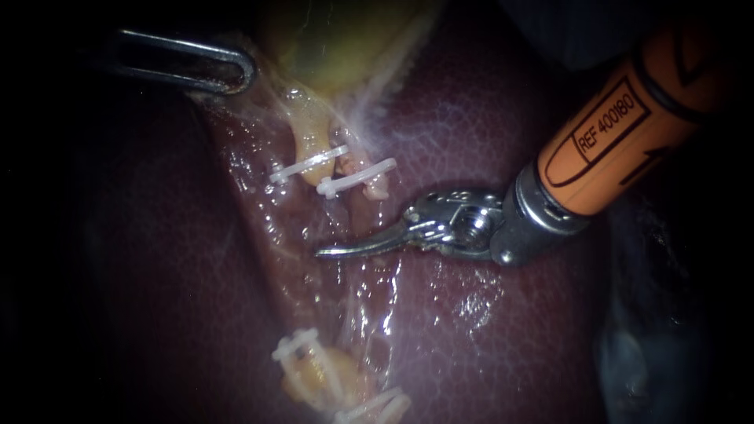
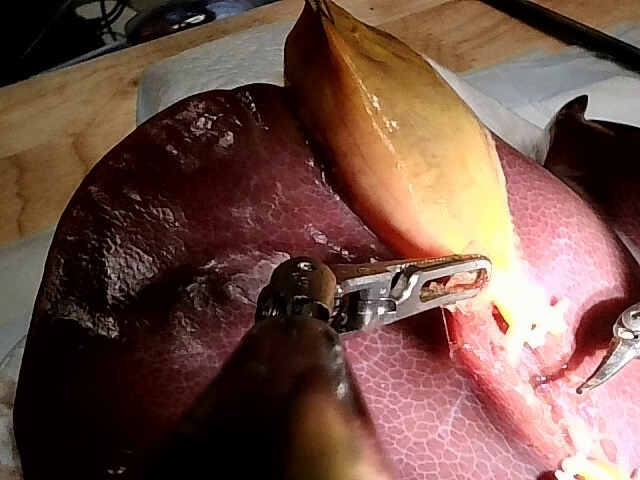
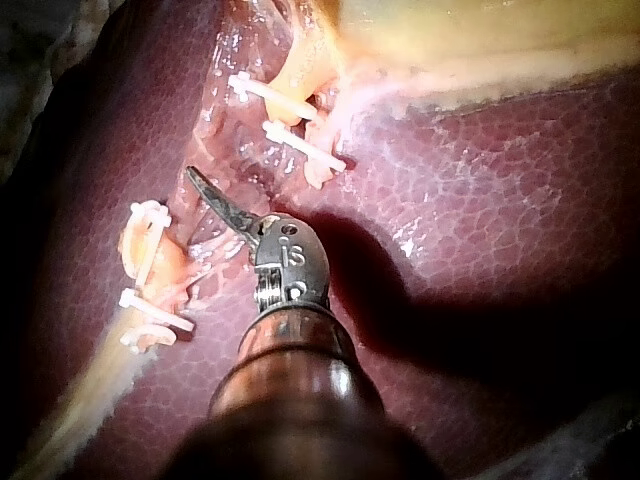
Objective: Go back from the cut right tube
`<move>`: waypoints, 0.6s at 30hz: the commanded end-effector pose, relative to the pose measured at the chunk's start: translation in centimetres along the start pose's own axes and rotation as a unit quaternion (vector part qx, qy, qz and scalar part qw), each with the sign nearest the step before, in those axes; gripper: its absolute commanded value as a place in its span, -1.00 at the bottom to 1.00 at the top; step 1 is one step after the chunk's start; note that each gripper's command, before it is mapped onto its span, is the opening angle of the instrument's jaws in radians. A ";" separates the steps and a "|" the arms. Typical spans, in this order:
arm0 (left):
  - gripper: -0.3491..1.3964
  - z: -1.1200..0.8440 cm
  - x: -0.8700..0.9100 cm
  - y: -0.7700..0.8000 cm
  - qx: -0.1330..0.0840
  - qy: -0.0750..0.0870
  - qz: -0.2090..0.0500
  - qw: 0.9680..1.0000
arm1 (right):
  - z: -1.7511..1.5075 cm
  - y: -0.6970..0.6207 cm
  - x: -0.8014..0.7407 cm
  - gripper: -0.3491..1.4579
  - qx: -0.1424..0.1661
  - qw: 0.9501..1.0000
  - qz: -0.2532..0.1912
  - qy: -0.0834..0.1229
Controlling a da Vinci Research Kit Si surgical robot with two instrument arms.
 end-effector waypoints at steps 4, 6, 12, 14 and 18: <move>-1.00 0.00 0.01 0.00 0.000 0.000 0.000 1.000 | 0.00 -0.01 0.00 -1.00 0.001 1.000 0.010 0.001; -1.00 0.01 0.01 0.00 0.001 0.000 0.000 1.000 | 0.01 -0.01 0.01 -0.50 0.001 1.000 0.016 0.001; -1.00 0.02 0.01 0.00 0.001 0.000 0.001 1.000 | 0.08 -0.02 0.04 0.97 -0.045 0.999 0.008 0.028; -1.00 0.02 0.02 0.00 0.001 0.000 0.001 1.000 | 0.06 -0.05 0.03 0.97 -0.046 0.999 0.005 0.028; -1.00 0.02 0.02 0.00 0.001 0.000 0.001 1.000 | 0.01 -0.14 -0.02 0.97 -0.050 0.998 -0.010 0.028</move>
